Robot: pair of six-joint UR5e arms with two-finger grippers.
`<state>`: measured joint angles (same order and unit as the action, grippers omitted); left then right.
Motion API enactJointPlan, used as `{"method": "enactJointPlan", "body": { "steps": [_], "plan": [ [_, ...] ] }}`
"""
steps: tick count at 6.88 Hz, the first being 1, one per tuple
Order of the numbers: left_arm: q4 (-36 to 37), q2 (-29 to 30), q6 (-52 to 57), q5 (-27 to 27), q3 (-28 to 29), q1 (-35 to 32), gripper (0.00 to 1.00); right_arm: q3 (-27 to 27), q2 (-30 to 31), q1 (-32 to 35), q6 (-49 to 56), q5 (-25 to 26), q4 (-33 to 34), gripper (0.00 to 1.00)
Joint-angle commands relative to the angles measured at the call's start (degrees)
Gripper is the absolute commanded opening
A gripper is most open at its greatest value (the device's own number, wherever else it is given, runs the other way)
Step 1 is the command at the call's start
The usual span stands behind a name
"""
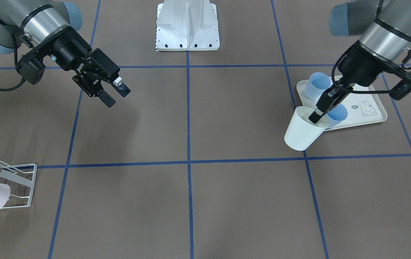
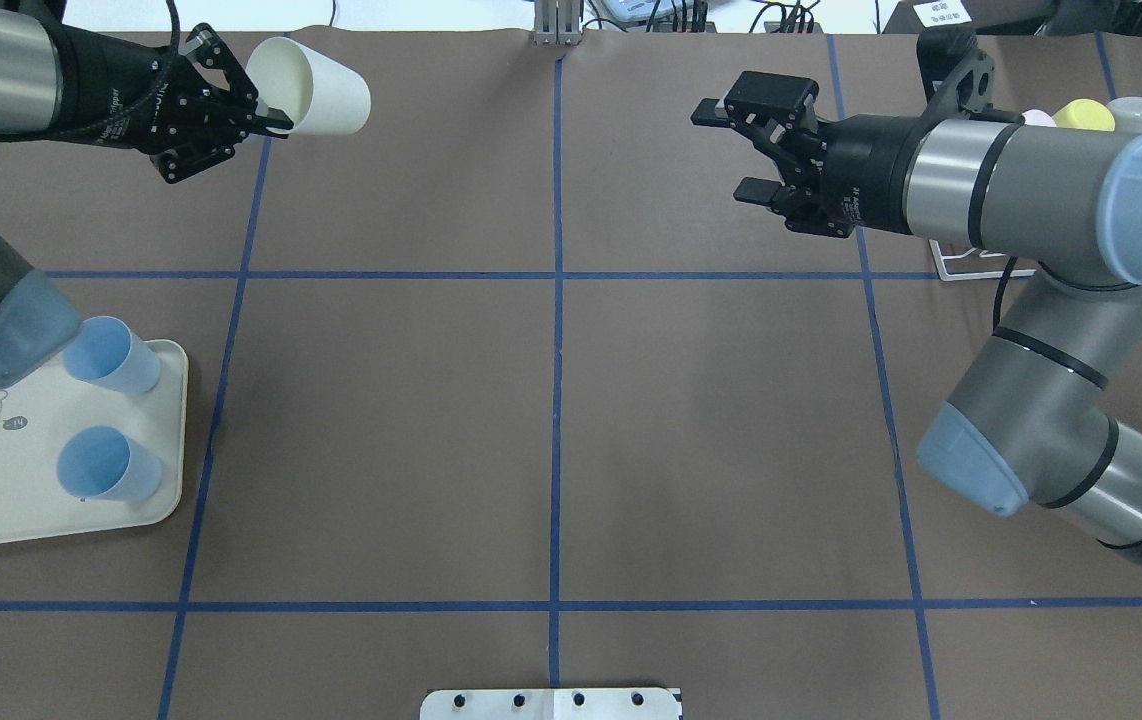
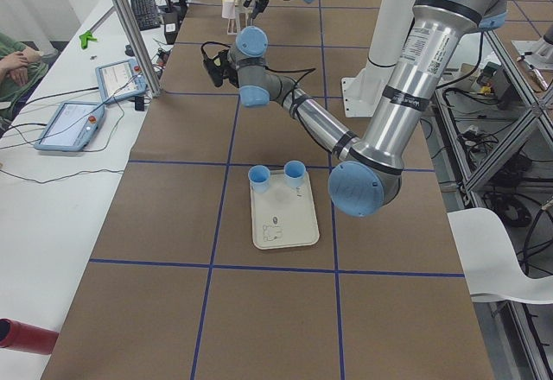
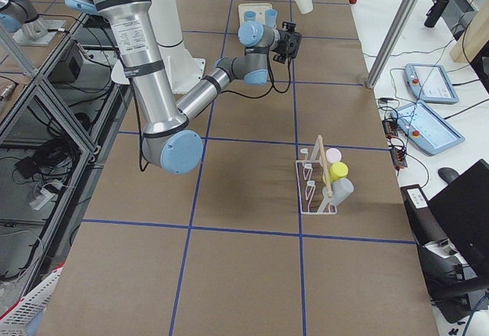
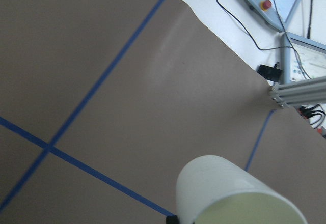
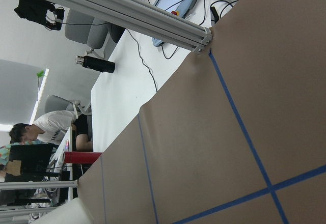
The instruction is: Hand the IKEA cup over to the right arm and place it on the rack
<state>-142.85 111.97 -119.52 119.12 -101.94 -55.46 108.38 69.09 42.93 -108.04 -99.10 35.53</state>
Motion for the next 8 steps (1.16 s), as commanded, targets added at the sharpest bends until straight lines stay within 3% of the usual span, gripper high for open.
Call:
{"method": "enactJointPlan", "body": {
  "steps": [1,3,5,6,8],
  "plan": [
    [-20.38,-0.26,-18.83,-11.72,2.97,4.54,0.00,-0.27,-4.38,-5.81,-4.18,7.90,-0.11,1.00],
    [-31.57,-0.78,-26.61,-29.21,3.24,13.49,0.00,-0.19,-7.73,-8.21,-9.88,10.86,-0.20,1.00],
    [-40.54,-0.61,-29.79,-42.06,4.73,20.62,0.00,-1.84,-8.18,-8.13,-15.95,11.03,-7.19,1.00],
    [-43.63,0.09,-30.07,-46.13,5.78,23.44,0.00,-3.68,-8.18,-8.21,-16.93,11.03,-10.45,1.00],
    [-43.31,1.93,-29.64,-46.70,5.79,25.05,0.00,-4.58,-8.27,-8.21,-16.86,11.03,-11.19,1.00]
  ]
}}
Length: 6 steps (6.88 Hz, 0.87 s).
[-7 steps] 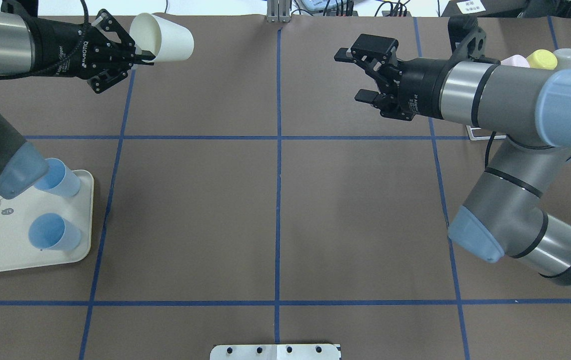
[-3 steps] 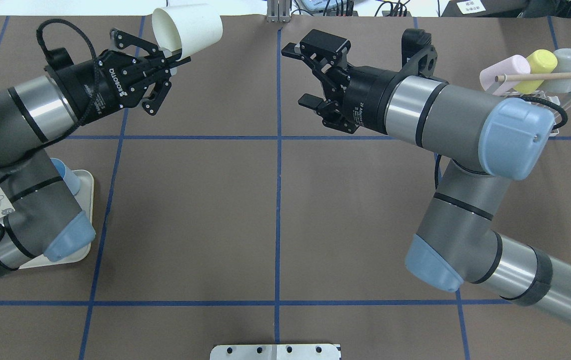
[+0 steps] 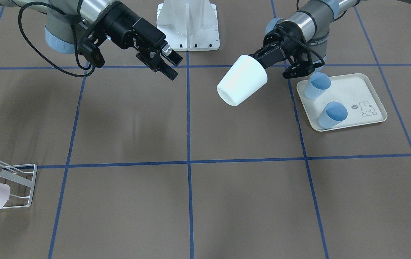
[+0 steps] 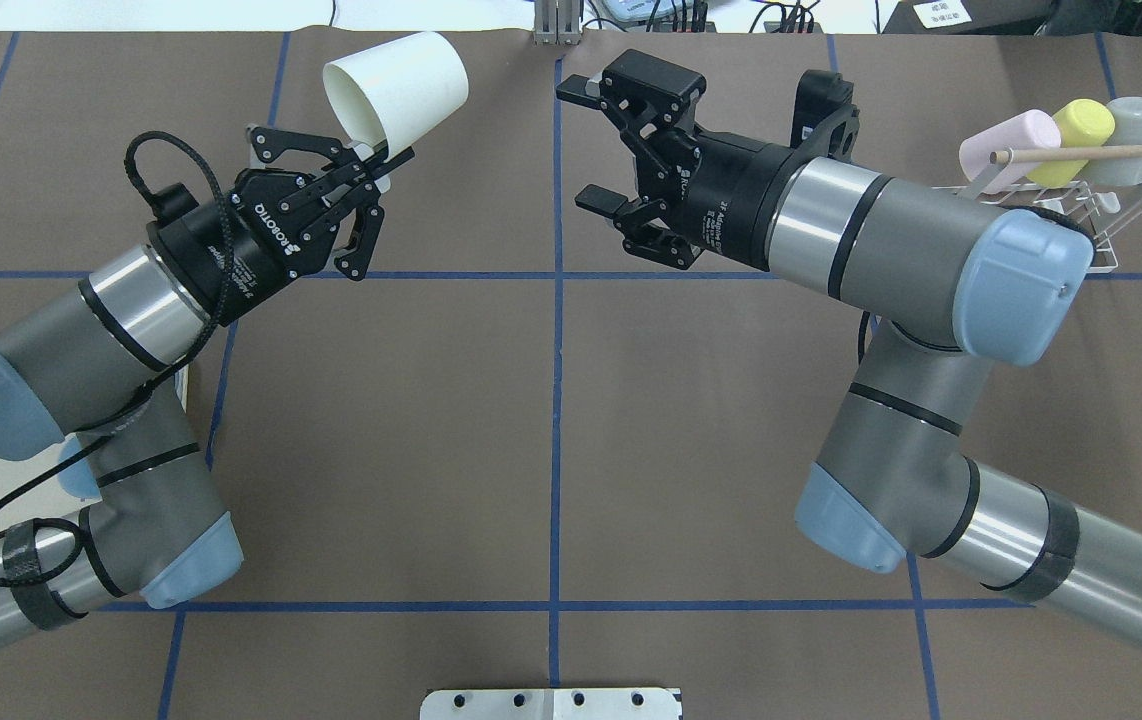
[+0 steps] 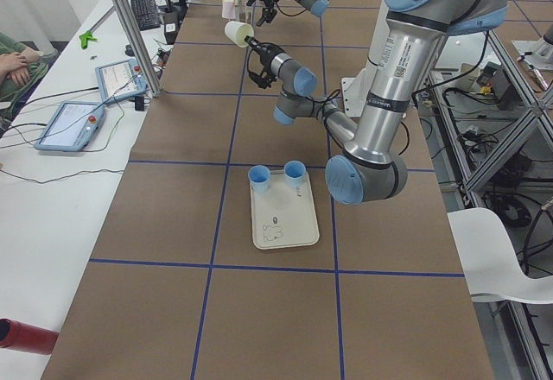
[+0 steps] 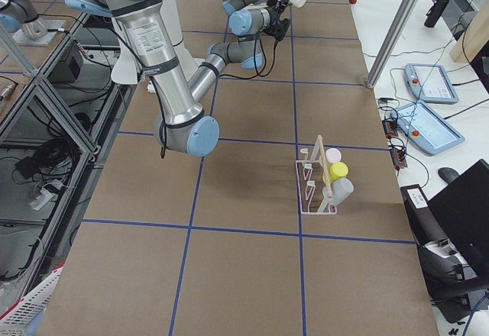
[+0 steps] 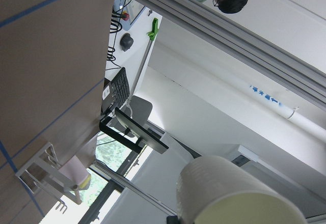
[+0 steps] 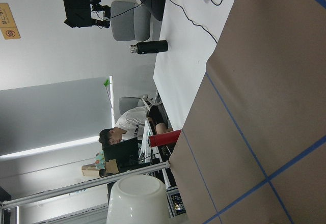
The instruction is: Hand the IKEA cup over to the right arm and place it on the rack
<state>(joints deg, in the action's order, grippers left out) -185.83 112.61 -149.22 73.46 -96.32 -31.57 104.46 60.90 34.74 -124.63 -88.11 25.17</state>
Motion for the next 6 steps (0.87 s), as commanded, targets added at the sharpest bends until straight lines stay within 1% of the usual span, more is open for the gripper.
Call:
{"method": "enactJointPlan", "body": {
  "steps": [1,3,6],
  "plan": [
    [-0.06,1.82,0.85,-0.95,0.17,2.47,0.00,-0.84,-0.08,-0.11,-0.18,-0.04,-0.82,1.00],
    [0.38,3.13,5.76,-1.04,1.22,5.19,0.00,-1.63,-0.51,-0.19,-0.09,-0.04,-0.91,1.00],
    [0.47,4.02,5.87,-1.04,2.80,5.64,0.00,-2.15,-0.61,-0.28,-0.09,-0.04,-0.91,1.00]
  ]
}}
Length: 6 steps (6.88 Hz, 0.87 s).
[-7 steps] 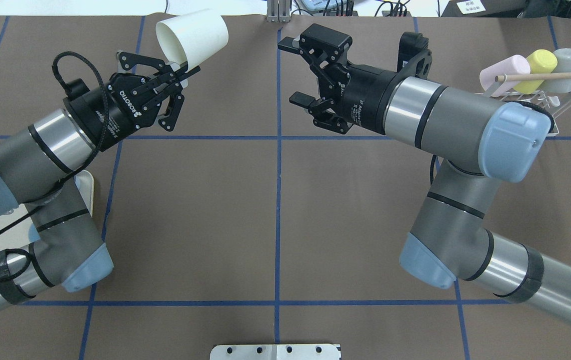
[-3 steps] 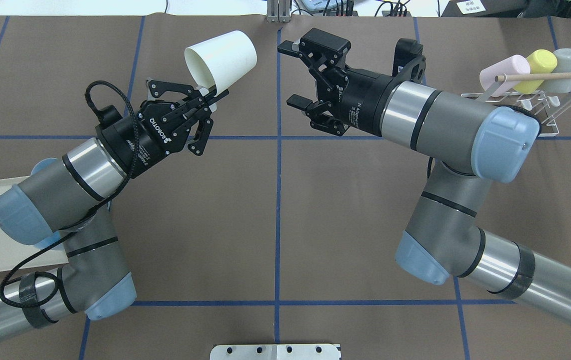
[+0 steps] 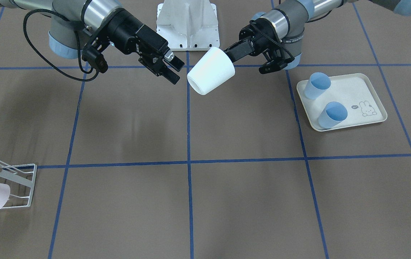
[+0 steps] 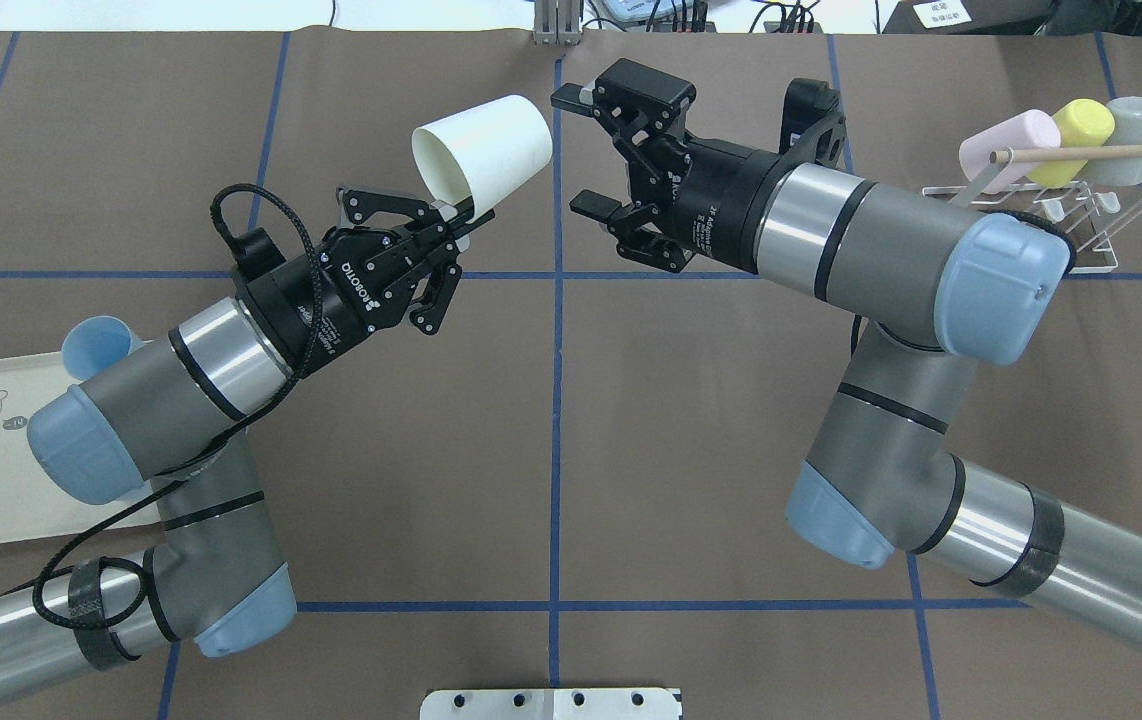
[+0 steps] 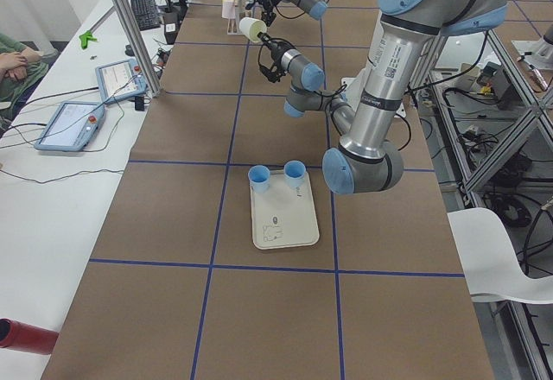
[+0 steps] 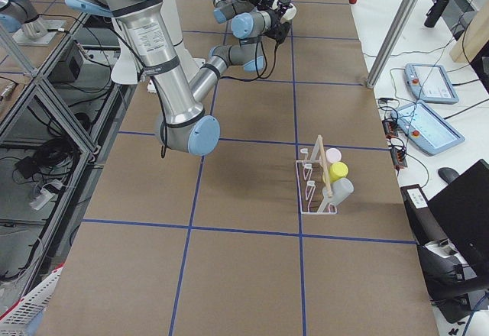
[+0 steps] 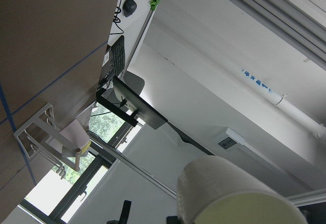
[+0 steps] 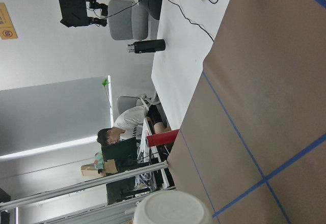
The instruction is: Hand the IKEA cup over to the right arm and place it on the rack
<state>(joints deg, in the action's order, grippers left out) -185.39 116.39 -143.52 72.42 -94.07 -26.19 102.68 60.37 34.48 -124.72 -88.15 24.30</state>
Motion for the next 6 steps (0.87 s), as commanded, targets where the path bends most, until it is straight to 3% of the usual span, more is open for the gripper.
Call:
{"method": "enactJointPlan", "body": {
  "steps": [1,6],
  "plan": [
    [0.03,0.67,0.26,-0.09,0.64,0.35,0.00,-0.47,-0.08,-0.20,0.00,0.00,-0.04,1.00],
    [0.12,1.11,0.35,-0.27,0.73,1.67,0.00,-0.91,-0.17,-0.55,0.00,0.09,-0.04,1.00]
  ]
}}
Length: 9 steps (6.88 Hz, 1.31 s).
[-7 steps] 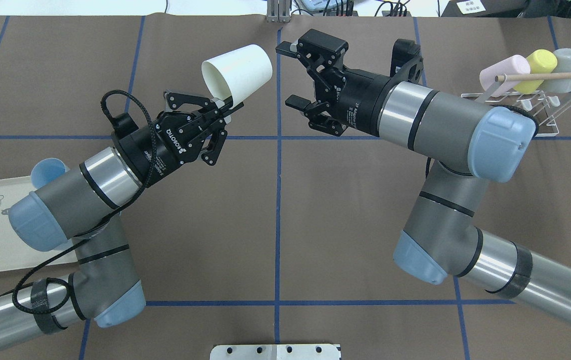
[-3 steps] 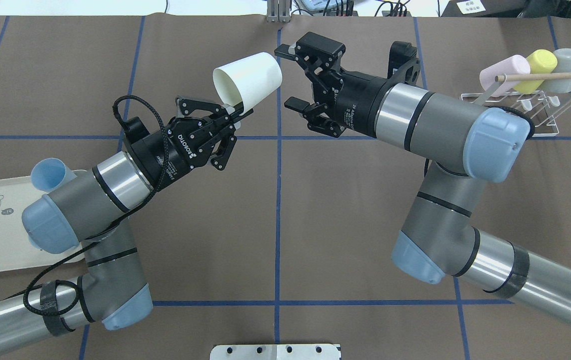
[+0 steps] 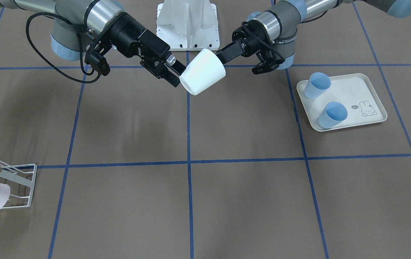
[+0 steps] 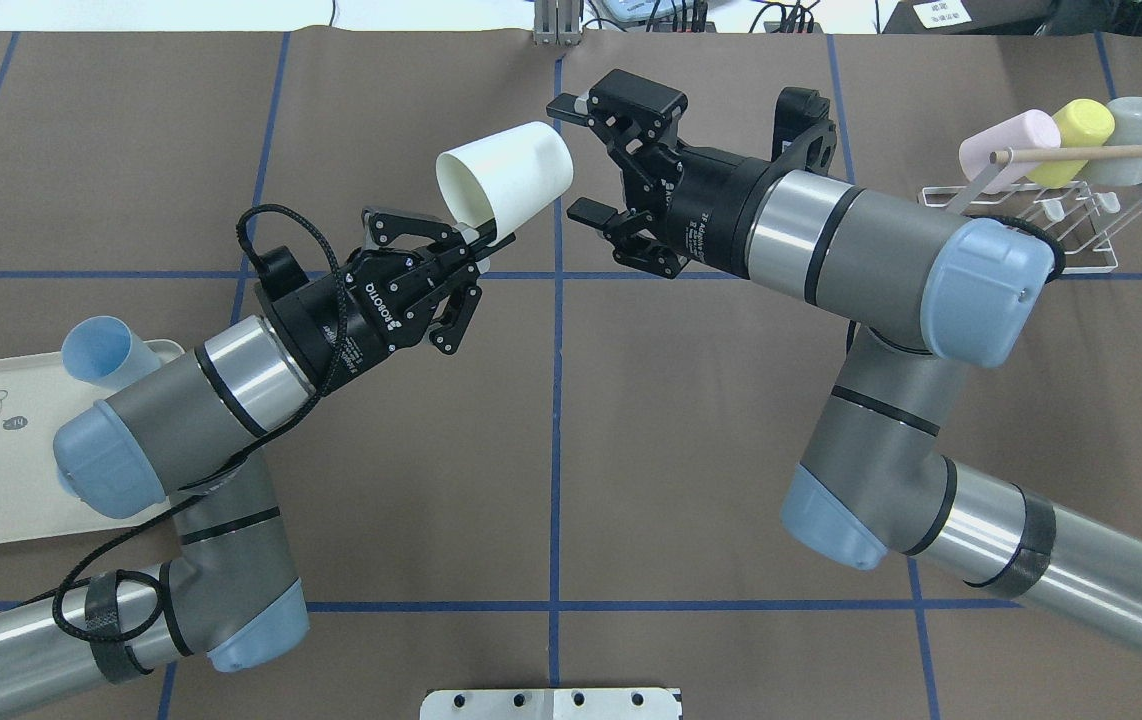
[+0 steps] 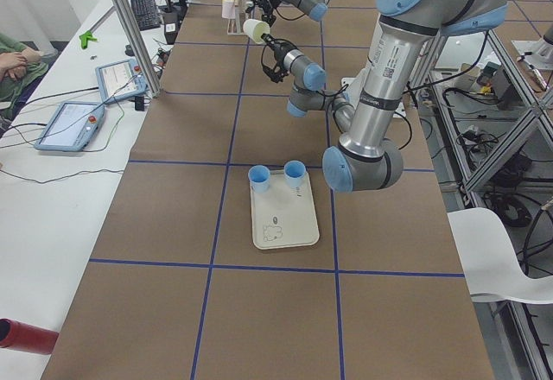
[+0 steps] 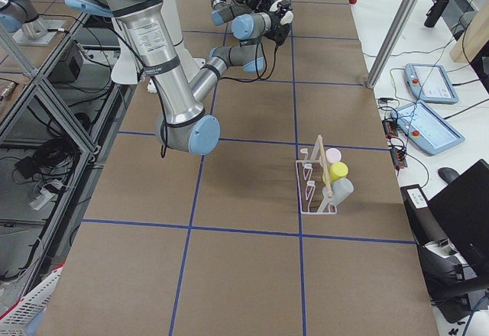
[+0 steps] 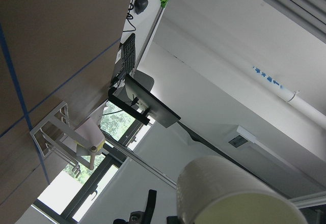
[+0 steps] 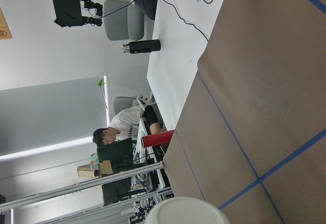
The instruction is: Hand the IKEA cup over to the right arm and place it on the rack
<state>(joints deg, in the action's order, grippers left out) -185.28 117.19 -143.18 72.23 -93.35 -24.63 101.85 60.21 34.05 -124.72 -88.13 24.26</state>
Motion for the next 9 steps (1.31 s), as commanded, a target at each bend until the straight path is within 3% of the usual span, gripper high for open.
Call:
{"method": "enactJointPlan", "body": {
  "steps": [1,9],
  "plan": [
    [0.00,0.67,0.00,-0.07,0.01,0.20,0.00,-0.51,-0.87,-0.13,0.00,0.07,0.00,1.00],
    [2.37,2.69,0.00,-1.30,0.18,1.43,0.00,-1.92,-2.11,-0.48,-0.09,0.07,-0.09,1.00]
  ]
}}
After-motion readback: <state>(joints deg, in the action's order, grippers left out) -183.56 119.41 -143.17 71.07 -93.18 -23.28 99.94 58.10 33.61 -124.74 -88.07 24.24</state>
